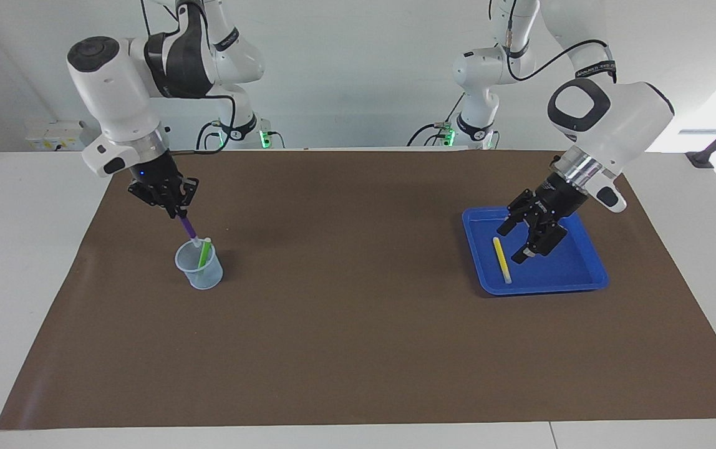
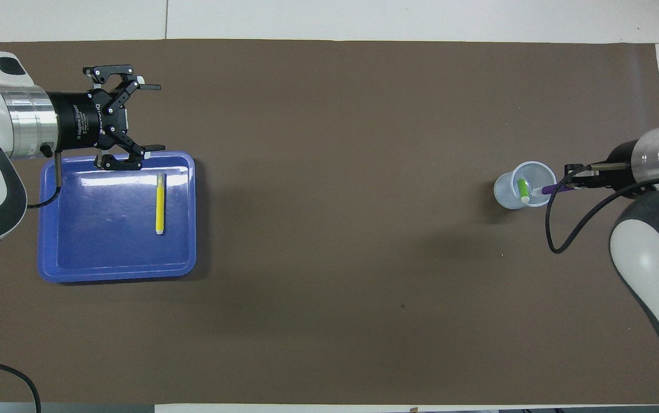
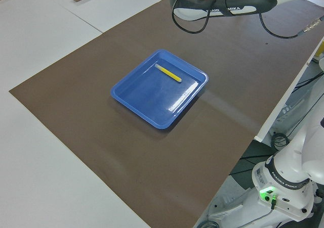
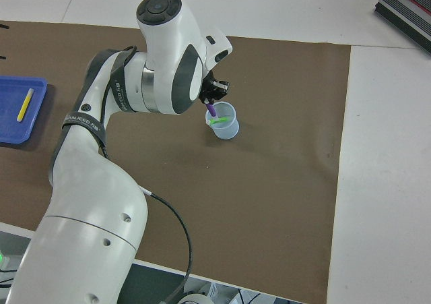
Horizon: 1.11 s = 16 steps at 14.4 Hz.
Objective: Right arm passes pens to left for tray arrangement
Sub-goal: 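Pull the purple pen from the white cup with the right gripper, then carry the purple pen toward the left gripper while the left gripper approaches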
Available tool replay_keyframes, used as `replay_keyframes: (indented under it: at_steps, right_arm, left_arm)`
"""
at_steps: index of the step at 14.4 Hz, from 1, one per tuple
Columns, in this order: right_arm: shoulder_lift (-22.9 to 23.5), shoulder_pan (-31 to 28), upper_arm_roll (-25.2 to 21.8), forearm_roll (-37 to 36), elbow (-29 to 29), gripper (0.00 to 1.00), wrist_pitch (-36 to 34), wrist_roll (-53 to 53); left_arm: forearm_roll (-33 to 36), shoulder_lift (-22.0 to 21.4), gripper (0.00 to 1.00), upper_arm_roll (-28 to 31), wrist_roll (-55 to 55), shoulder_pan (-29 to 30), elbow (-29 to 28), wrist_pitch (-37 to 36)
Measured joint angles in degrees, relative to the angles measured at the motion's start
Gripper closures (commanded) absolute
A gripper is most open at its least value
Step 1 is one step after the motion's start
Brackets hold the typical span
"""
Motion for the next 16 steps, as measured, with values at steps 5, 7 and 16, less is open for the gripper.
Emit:
replay_keyframes:
  at_steps: [5, 7, 16]
  right_arm:
    - [-0.13, 0.01, 1.2, 18.67, 4.53, 1.0, -4.34, 7.58]
    - [0.41, 0.0, 2.7, 25.83, 4.94, 1.0, -3.11, 14.54]
    - [5.33, 0.16, 17.56, 39.15, 11.48, 1.0, 10.99, 49.34]
  left_arm:
    - [-6.68, -0.43, 0.0, -1.55, -5.33, -0.21, 3.02, -6.68]
    - [-7.57, -0.43, 0.0, -1.41, -5.53, -0.06, 4.25, -10.71]
    - [-3.72, -0.26, 0.0, -5.75, -11.65, -0.6, 12.45, -20.87]
